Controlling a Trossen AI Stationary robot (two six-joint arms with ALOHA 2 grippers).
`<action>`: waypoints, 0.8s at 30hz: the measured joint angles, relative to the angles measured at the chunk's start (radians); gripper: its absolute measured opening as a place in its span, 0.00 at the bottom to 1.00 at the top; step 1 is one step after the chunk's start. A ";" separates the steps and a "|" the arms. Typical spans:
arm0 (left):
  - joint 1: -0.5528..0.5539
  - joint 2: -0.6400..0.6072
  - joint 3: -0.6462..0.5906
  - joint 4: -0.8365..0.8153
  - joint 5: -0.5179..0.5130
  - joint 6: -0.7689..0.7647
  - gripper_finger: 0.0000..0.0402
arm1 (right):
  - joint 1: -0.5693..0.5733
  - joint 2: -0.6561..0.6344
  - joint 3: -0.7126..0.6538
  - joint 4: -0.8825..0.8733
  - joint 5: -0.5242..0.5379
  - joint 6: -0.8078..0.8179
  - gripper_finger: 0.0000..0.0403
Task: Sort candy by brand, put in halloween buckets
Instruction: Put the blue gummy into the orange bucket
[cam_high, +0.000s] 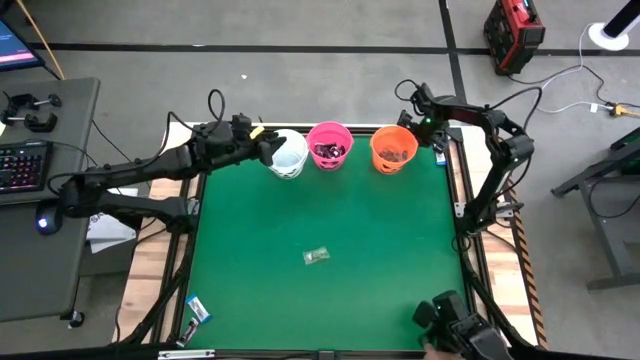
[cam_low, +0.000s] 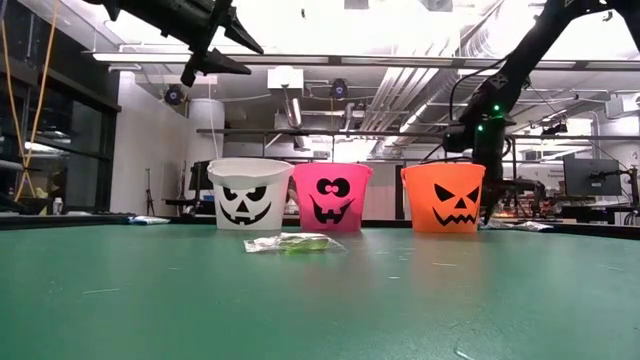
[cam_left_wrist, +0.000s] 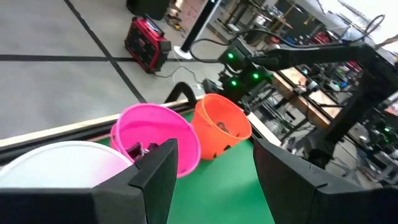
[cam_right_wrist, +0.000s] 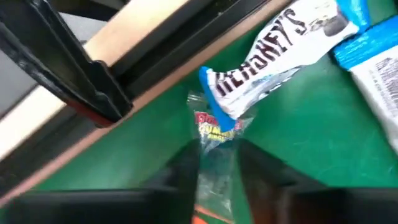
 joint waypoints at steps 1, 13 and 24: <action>0.000 0.000 0.000 0.000 -0.004 0.000 0.49 | -0.001 0.000 0.000 -0.006 0.000 -0.017 0.20; 0.000 0.000 0.000 0.000 -0.029 -0.018 0.49 | 0.006 -0.167 0.000 0.038 0.088 -0.172 0.01; 0.000 0.000 0.000 -0.008 -0.087 -0.018 0.49 | 0.085 -0.476 0.002 0.049 -0.099 -0.407 0.00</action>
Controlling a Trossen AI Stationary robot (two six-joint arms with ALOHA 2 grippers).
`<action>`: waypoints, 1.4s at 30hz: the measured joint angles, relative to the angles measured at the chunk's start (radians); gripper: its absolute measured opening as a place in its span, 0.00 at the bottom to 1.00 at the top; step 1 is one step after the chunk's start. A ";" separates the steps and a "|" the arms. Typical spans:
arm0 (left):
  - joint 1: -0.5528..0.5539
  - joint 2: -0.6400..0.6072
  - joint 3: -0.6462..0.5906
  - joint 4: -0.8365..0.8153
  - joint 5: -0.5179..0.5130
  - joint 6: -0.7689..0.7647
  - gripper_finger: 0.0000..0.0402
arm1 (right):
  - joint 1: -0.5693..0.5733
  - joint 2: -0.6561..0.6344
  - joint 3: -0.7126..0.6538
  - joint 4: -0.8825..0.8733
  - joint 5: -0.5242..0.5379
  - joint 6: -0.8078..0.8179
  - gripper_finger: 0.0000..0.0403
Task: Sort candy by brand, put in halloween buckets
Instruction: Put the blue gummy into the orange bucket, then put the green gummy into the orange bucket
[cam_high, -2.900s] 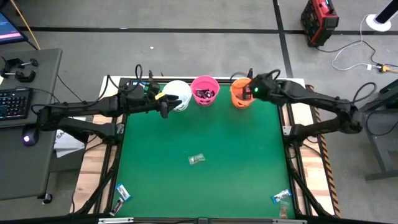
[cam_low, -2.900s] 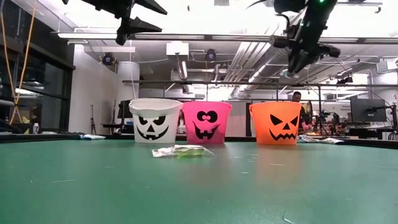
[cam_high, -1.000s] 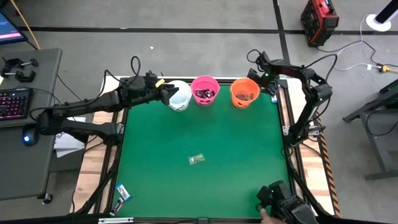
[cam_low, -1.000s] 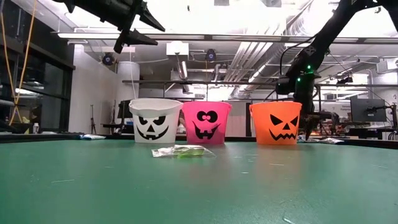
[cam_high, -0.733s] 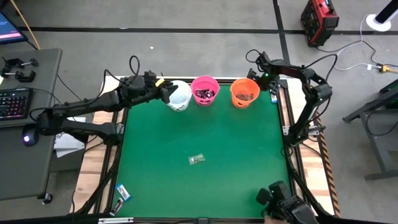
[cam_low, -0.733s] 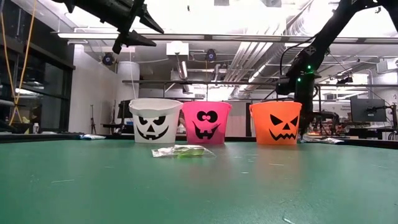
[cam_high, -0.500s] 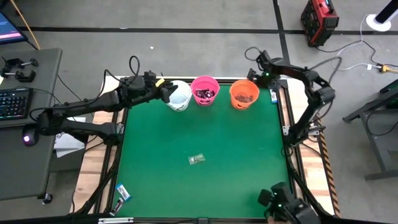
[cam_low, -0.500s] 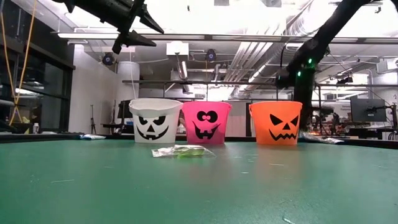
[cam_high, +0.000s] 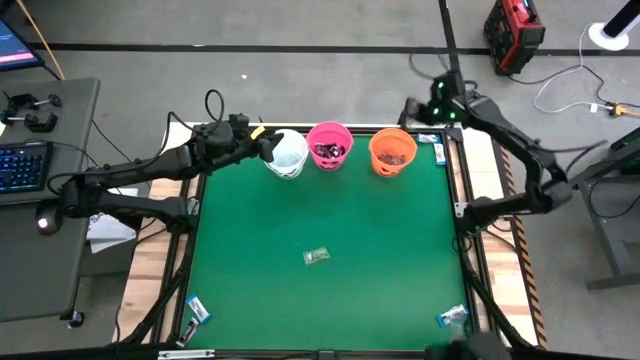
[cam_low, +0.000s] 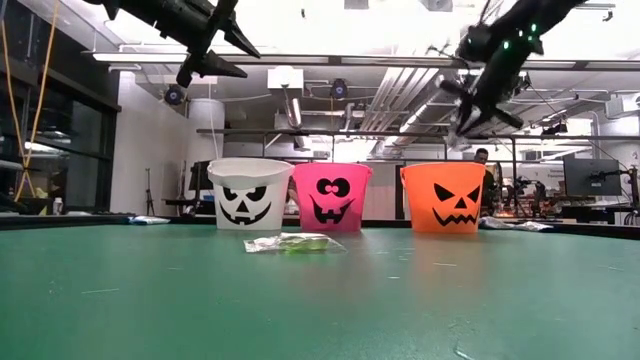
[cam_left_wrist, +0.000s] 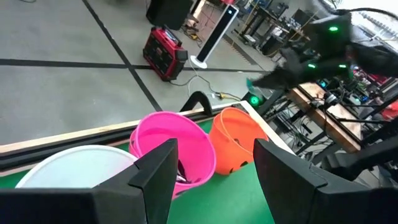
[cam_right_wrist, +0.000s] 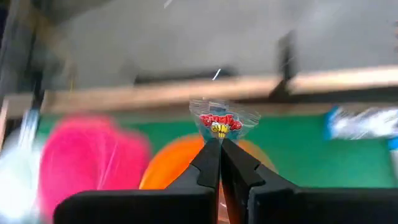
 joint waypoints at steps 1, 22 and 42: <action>0.000 0.000 0.000 0.000 0.000 0.000 0.49 | 0.034 -0.019 0.000 -0.034 -0.025 -0.030 0.00; -0.035 0.004 0.000 0.031 0.078 -0.156 0.49 | 0.239 -0.024 -0.001 -0.196 -0.006 -0.347 0.27; -0.468 0.476 0.204 -0.166 0.244 0.515 0.49 | 0.641 -0.232 -0.001 -0.028 -0.034 0.091 0.64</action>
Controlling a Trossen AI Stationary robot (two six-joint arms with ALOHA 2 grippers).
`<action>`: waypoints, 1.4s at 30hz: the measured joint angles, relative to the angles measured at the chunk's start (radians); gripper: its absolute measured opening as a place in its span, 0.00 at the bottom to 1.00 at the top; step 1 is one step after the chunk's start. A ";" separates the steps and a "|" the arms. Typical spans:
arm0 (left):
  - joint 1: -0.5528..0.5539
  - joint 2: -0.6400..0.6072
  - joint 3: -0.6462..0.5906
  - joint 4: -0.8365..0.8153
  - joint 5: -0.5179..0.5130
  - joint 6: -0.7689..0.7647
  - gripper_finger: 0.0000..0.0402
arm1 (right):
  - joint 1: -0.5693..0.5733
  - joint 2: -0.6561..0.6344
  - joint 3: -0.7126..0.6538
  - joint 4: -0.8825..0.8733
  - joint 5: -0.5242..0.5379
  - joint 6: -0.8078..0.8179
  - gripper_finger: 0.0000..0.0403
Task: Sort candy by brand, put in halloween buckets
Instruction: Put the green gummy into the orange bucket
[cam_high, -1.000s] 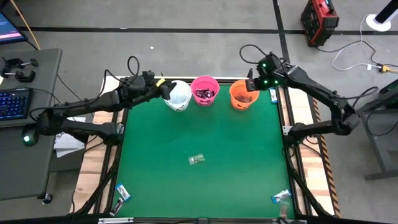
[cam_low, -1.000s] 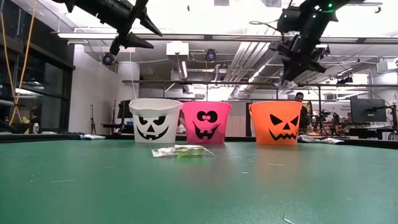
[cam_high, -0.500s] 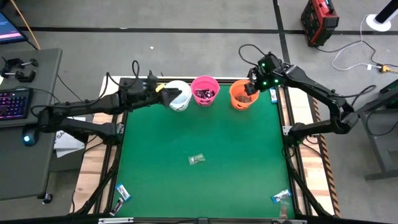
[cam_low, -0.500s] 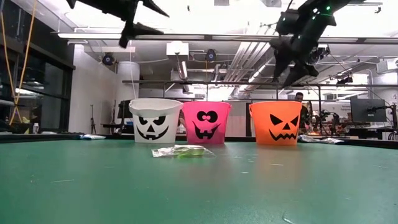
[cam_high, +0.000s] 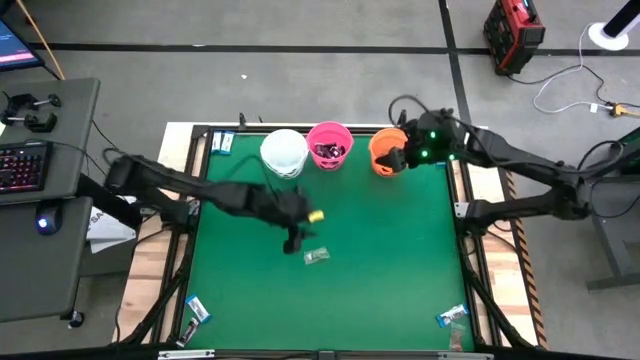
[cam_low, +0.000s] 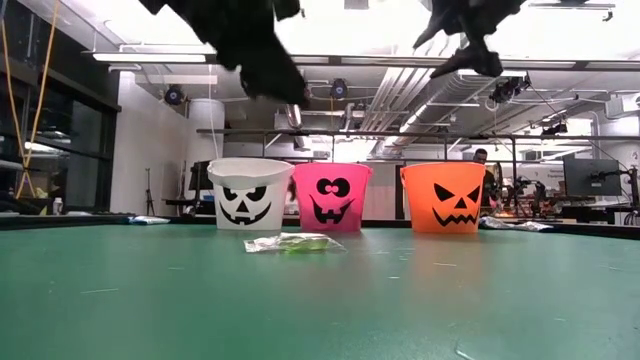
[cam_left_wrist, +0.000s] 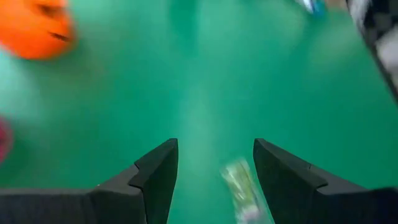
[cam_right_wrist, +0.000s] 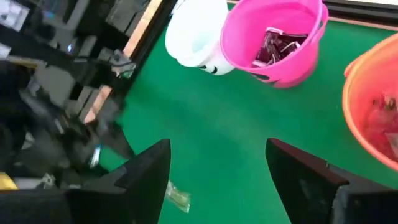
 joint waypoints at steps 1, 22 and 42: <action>-0.017 0.033 0.003 0.002 0.007 0.011 0.49 | 0.034 -0.003 0.000 0.000 0.042 0.030 0.64; -0.172 0.417 0.009 0.058 -0.118 -0.083 0.45 | 0.260 0.001 0.000 -0.090 0.322 0.092 0.64; 0.242 0.443 0.474 0.197 -0.072 0.155 0.00 | 0.257 -0.074 0.000 0.325 0.371 0.040 0.64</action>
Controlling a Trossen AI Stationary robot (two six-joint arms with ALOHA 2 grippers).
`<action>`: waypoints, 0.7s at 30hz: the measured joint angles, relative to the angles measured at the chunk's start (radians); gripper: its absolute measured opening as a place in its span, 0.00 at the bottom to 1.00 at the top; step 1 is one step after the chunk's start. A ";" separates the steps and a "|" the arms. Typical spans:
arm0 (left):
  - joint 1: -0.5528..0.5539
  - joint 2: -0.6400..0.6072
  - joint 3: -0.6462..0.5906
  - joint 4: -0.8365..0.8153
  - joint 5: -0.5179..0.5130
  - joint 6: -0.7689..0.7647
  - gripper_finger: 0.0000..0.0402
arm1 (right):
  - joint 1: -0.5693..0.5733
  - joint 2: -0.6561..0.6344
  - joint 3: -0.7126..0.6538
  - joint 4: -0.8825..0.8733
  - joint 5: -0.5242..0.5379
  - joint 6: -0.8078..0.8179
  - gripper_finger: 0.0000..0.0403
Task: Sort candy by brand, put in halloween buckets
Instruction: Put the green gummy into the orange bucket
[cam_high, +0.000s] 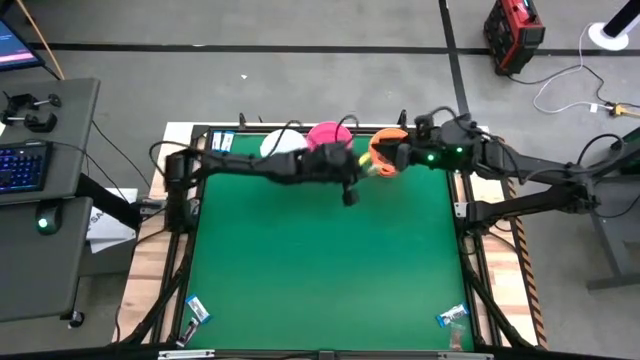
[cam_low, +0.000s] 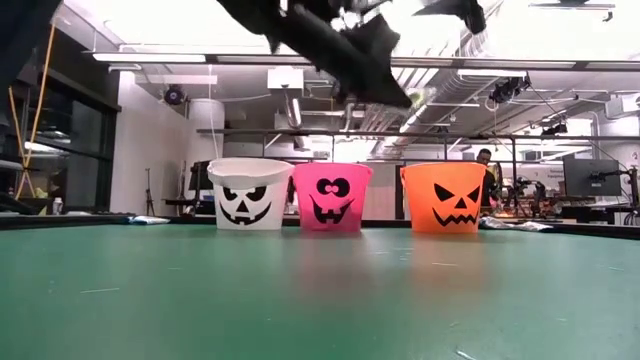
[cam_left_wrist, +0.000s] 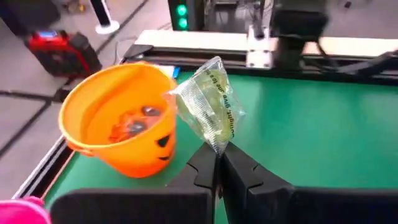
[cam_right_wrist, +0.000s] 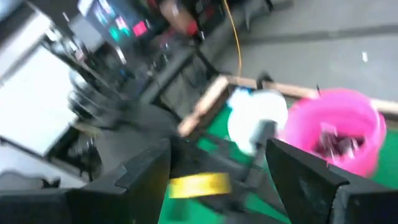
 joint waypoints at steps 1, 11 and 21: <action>0.024 0.023 0.022 -0.004 0.023 -0.003 0.00 | 0.000 -0.003 0.000 0.030 0.020 -0.010 0.64; 0.141 0.236 0.251 0.031 0.089 -0.098 0.00 | -0.001 -0.013 0.000 0.287 0.103 -0.129 0.64; 0.146 0.302 0.310 0.055 0.087 -0.055 0.21 | -0.001 -0.012 0.000 0.289 0.145 -0.131 0.64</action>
